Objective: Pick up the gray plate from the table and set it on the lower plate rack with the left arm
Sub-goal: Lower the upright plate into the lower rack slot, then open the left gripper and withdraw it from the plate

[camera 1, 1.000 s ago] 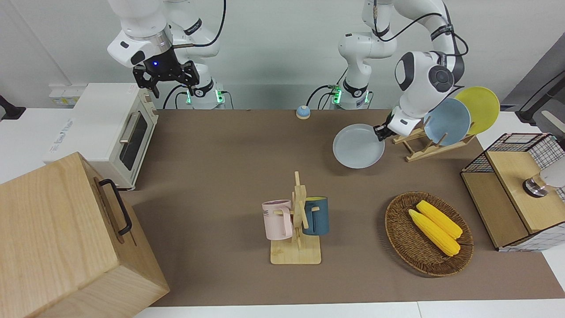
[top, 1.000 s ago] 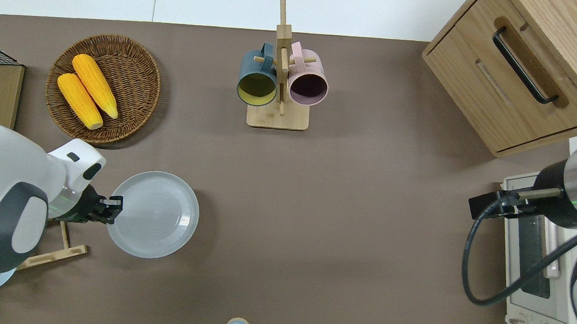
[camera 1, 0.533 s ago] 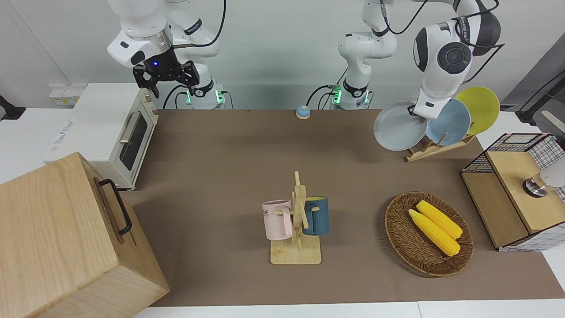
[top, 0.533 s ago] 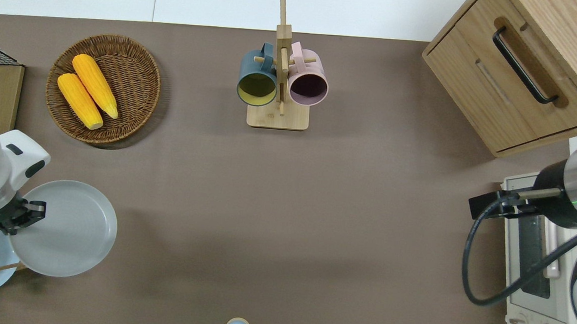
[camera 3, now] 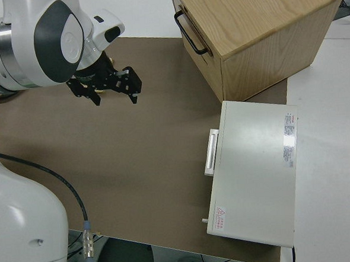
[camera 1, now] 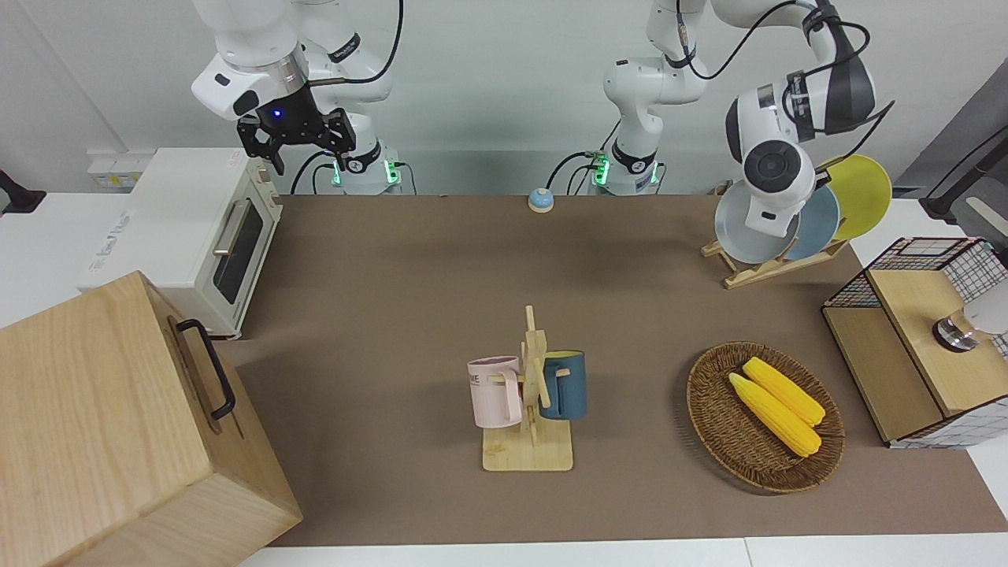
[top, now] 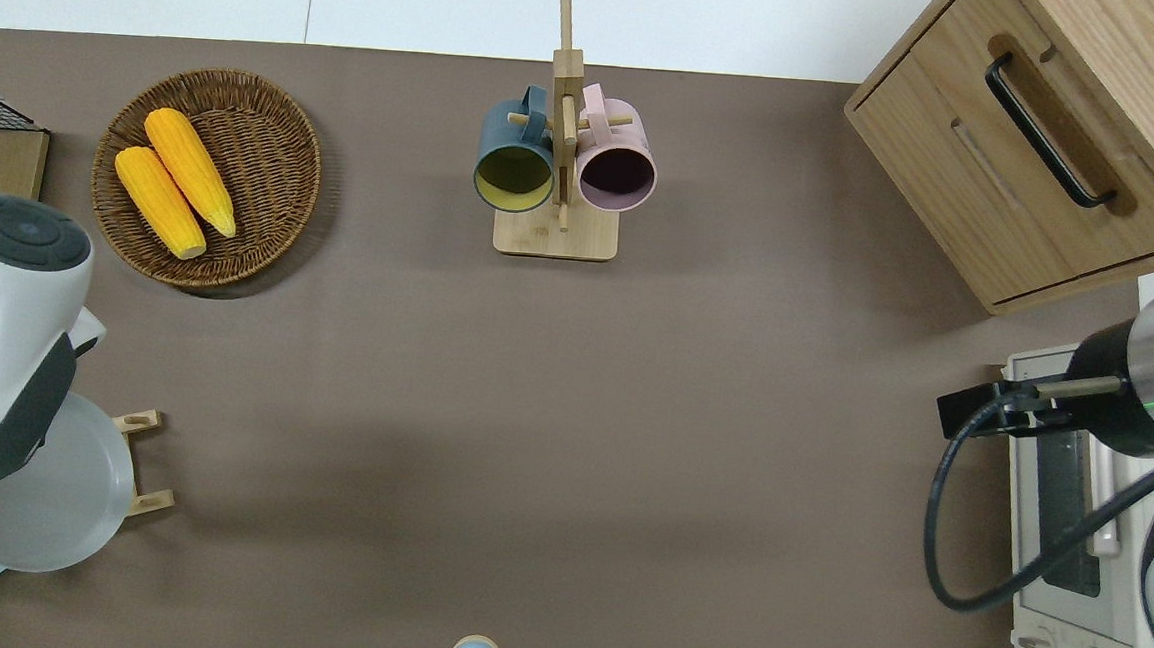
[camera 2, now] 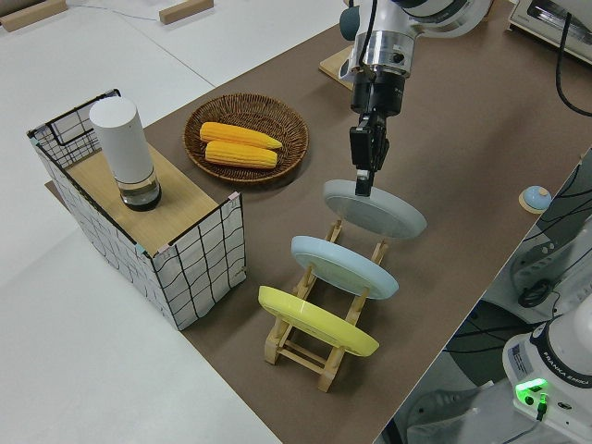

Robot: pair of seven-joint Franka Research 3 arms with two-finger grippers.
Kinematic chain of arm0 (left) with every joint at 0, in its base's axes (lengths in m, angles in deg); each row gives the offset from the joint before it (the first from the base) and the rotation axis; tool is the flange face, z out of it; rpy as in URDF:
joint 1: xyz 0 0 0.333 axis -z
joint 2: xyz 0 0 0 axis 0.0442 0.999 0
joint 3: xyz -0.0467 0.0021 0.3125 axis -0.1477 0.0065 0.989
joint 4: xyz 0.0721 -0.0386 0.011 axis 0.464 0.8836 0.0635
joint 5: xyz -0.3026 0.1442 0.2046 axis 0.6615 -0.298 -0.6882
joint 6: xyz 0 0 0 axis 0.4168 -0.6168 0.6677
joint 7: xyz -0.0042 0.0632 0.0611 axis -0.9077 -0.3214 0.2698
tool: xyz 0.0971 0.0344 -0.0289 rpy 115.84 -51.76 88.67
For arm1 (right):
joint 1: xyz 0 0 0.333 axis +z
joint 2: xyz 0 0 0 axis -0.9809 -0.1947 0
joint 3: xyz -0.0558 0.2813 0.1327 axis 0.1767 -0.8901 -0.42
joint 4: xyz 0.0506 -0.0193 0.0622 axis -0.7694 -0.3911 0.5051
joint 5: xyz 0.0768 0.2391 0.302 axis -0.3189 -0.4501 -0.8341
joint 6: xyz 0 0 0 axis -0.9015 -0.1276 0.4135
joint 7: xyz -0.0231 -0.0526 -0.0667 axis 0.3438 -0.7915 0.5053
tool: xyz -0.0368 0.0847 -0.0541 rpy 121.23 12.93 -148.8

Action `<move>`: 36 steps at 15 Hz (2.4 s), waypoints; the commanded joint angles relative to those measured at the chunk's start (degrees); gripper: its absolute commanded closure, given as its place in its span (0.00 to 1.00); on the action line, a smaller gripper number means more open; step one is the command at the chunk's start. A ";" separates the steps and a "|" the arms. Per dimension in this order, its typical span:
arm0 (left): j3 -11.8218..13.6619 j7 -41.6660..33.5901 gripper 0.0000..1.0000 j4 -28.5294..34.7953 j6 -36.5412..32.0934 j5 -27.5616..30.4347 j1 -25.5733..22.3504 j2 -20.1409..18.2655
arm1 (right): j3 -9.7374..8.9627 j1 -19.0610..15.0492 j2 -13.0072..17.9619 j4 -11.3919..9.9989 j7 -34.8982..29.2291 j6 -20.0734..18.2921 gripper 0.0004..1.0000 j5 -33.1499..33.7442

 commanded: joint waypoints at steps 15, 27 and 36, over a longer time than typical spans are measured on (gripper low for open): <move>-3.76 9.50 0.00 0.73 1.80 2.31 1.13 4.69 | -0.36 -0.85 0.27 0.36 0.19 -0.88 0.01 -0.28; -8.16 -2.85 0.01 -15.45 10.22 39.24 0.26 -4.78 | -0.36 -0.76 0.27 0.36 0.19 -0.88 0.01 -0.28; -7.29 -11.94 0.00 -17.73 11.21 38.89 -0.80 -8.58 | -0.36 -0.76 0.27 0.36 0.27 -0.88 0.01 -0.28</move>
